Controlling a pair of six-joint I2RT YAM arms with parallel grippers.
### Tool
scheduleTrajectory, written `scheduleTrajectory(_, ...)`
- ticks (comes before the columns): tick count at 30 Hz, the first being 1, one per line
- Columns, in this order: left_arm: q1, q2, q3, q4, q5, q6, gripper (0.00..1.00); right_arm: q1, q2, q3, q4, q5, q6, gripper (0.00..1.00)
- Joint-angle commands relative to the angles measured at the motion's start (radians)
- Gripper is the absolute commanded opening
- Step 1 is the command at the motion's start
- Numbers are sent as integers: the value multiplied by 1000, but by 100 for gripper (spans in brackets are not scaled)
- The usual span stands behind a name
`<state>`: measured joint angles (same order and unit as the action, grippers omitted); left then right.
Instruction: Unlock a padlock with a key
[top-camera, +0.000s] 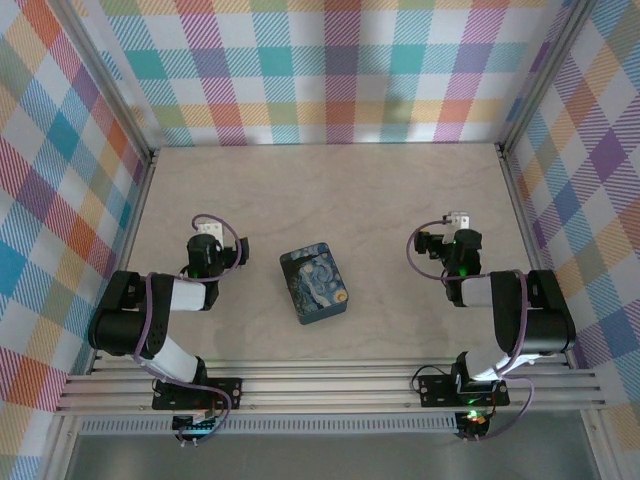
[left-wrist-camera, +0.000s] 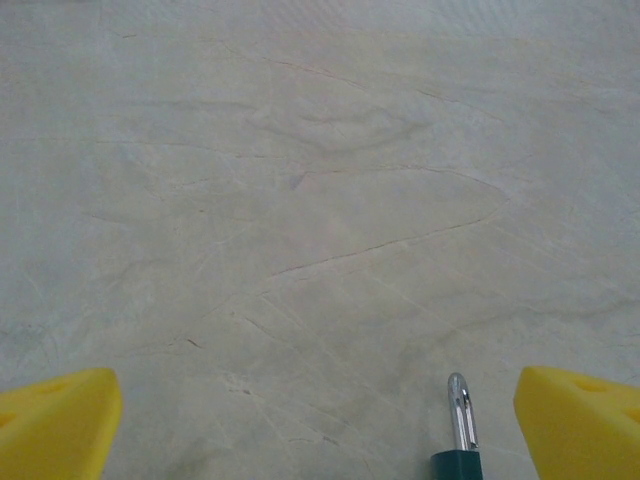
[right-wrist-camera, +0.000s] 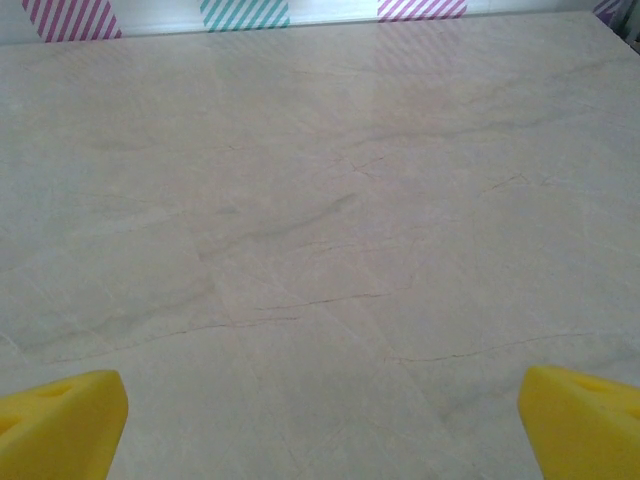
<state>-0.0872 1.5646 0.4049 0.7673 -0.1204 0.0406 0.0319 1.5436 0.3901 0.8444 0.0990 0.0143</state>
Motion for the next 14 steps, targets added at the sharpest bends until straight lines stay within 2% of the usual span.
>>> scheduleTrajectory(1, 13, 2, 17, 40, 13, -11, 100, -6, -9, 8, 12, -19, 11, 100)
scheduleTrajectory(14, 14, 2, 18, 41, 13, -11, 100, -7, -8, 9, 11, -20, 10, 100)
